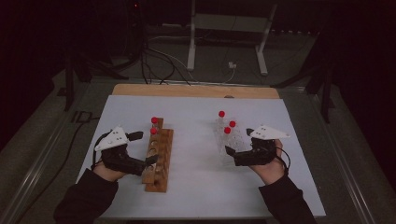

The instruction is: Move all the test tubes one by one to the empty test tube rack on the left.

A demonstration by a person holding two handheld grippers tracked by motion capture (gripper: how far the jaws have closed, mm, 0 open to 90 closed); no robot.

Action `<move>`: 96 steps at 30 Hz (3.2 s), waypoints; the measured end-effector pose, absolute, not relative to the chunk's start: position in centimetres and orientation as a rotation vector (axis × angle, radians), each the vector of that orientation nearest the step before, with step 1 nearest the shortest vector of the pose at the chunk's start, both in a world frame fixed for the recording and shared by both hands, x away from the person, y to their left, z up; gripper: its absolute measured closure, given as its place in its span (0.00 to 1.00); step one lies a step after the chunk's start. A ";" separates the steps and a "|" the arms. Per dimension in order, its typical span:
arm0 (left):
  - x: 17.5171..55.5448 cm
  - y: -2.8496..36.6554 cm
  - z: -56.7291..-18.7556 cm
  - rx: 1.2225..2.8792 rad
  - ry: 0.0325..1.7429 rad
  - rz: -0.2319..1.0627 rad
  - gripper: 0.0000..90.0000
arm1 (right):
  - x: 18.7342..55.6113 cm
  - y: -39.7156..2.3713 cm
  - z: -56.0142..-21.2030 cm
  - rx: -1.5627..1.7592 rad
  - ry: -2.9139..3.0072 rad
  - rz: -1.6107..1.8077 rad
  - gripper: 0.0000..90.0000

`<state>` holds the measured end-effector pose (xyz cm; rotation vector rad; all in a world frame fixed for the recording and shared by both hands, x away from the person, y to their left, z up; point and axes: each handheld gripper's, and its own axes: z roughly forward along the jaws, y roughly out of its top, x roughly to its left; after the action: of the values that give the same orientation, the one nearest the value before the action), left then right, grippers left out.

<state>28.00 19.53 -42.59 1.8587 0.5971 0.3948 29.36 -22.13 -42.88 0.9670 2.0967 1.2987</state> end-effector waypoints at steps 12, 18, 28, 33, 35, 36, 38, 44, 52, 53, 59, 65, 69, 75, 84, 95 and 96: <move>28.1 19.5 -43.1 1.871 0.599 0.378 0.01 | 32.1 -21.7 -45.6 1.035 2.143 1.215 0.19; 28.2 19.4 -43.3 1.889 0.595 0.370 0.01 | 33.1 -21.6 -46.4 1.047 2.176 1.194 0.47; 28.1 19.4 -43.3 1.887 0.590 0.365 0.01 | 34.4 -20.8 -46.9 1.044 2.213 1.137 0.72; 28.2 19.4 -43.2 1.889 0.590 0.364 0.01 | 34.9 -20.3 -47.2 1.059 2.223 1.108 0.79; 28.2 19.4 -43.2 1.889 0.589 0.362 0.01 | 35.0 -20.1 -47.3 1.063 2.223 1.087 0.82; 28.2 19.4 -43.2 1.889 0.590 0.365 0.01 | 35.1 -20.1 -47.3 1.068 2.220 1.089 0.83; 28.2 19.4 -43.3 1.891 0.589 0.361 0.01 | 35.1 -20.0 -47.3 1.072 2.222 1.081 0.83; 28.2 19.4 -43.2 1.891 0.590 0.359 0.01 | 34.8 -20.0 -46.9 1.057 2.203 1.087 0.84; 28.2 19.2 -43.1 1.893 0.584 0.354 0.01 | 33.7 -20.4 -45.2 1.026 2.158 1.123 0.84; 28.2 19.2 -43.1 1.893 0.585 0.355 0.01 | 33.5 -20.5 -44.9 1.018 2.151 1.126 0.84; 28.1 19.1 -42.7 1.888 0.571 0.346 0.01 | 32.6 -20.7 -43.5 0.988 2.127 1.145 0.84; 28.0 18.6 -42.4 1.891 0.555 0.337 0.01 | 31.7 -20.5 -42.3 0.953 2.118 1.170 0.84; 28.0 18.3 -42.1 1.888 0.543 0.332 0.01 | 31.0 -20.2 -41.9 0.922 2.132 1.185 0.84; 28.1 17.5 -41.4 1.892 0.519 0.323 0.01 | 30.2 -19.4 -41.6 0.882 2.176 1.210 0.84; 28.3 16.2 -40.7 1.909 0.484 0.303 0.01 | 29.2 -18.2 -42.2 0.839 2.255 1.233 0.84; 28.4 13.6 -40.2 1.945 0.428 0.260 0.01 | 28.1 -16.3 -43.1 0.782 2.347 1.254 0.84; 28.4 13.3 -40.3 1.949 0.419 0.258 0.01 | 28.1 -16.2 -43.2 0.780 2.355 1.255 0.84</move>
<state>28.37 13.33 -40.26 1.9486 0.4191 0.2582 28.06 -16.19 -43.21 0.7795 2.3550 1.2546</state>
